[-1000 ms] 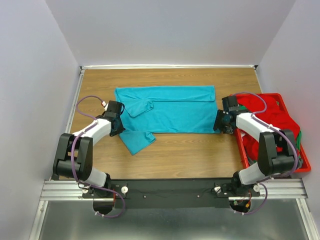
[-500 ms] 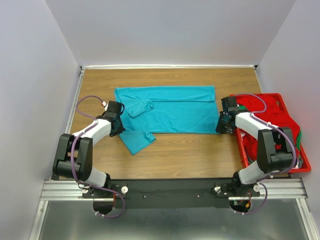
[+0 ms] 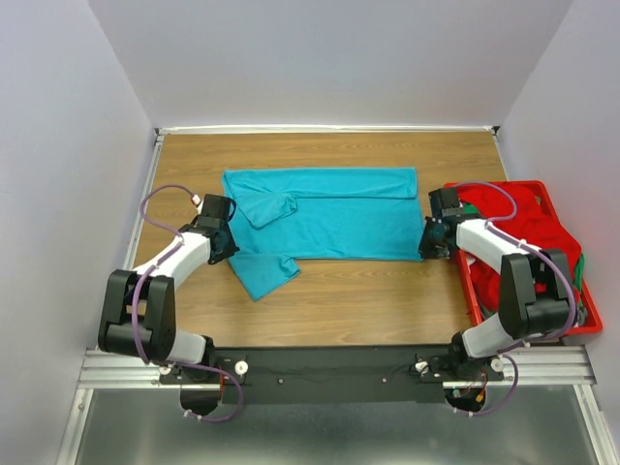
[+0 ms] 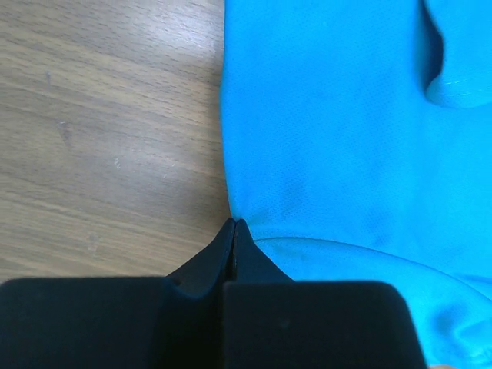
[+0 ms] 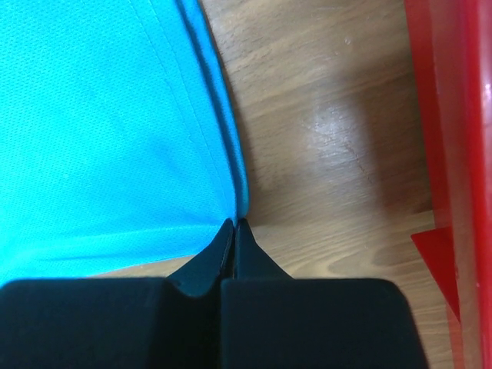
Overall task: Fold and stack the t-shirts
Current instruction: Fold the tshirt
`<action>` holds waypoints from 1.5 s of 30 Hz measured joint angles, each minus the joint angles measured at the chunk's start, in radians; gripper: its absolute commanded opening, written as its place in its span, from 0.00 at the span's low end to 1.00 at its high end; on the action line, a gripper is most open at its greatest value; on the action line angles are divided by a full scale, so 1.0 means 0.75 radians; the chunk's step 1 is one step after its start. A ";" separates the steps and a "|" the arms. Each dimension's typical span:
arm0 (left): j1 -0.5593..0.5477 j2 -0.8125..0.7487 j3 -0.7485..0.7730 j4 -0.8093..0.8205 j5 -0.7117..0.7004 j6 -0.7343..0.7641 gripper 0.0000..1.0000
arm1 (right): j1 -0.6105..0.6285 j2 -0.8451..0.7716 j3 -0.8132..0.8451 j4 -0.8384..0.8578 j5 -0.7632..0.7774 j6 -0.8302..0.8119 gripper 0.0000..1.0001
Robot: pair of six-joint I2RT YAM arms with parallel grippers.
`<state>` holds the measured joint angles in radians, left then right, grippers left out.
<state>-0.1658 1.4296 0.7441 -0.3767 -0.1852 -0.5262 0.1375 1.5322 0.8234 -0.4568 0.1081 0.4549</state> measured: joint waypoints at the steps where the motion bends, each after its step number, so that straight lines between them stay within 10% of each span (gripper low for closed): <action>1: 0.005 -0.015 0.002 -0.011 0.005 0.003 0.00 | 0.000 -0.004 0.000 -0.004 -0.004 -0.002 0.01; 45: 0.140 0.521 0.701 -0.086 0.109 0.084 0.00 | -0.055 0.439 0.603 -0.086 0.048 -0.100 0.01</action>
<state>-0.0608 1.8202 1.2697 -0.4416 -0.1036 -0.4633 0.0959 1.8618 1.2755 -0.5213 0.1444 0.3798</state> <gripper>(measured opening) 0.005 0.012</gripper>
